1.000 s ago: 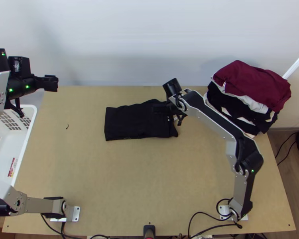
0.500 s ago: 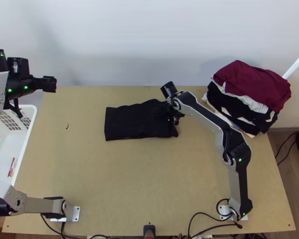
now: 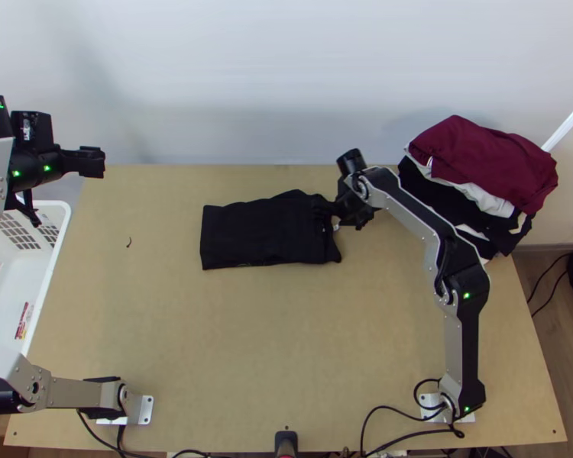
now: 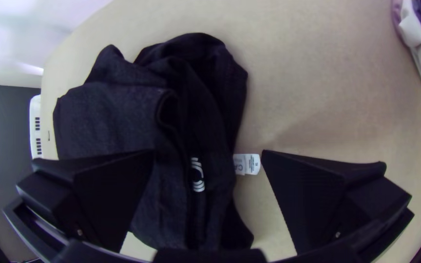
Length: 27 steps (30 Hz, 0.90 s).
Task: Fold the t-shirt
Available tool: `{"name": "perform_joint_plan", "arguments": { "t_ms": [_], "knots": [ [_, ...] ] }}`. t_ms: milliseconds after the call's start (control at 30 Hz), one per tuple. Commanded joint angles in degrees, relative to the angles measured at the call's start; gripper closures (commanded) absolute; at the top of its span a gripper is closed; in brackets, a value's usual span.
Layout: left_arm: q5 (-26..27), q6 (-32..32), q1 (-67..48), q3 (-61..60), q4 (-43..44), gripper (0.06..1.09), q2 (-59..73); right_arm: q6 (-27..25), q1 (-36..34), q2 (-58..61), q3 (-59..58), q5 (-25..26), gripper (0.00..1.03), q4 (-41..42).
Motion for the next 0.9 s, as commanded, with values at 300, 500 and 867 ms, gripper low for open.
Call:
{"name": "perform_joint_plan", "arguments": {
  "t_ms": [300,500,867],
  "knots": [
    [-1.35,2.05,1.12,-0.78,-1.23,0.1,-2.83,2.04,-2.46,6.13,0.16,-11.43,0.04,-0.83],
    [-1.35,2.84,2.09,-0.78,-1.85,0.1,-3.45,3.36,-0.44,8.42,1.39,-16.08,0.04,0.49],
    [-1.35,3.11,3.06,-0.61,-2.55,0.1,-4.33,6.26,6.42,11.4,12.38,-16.08,0.04,0.49]
  ]
}}
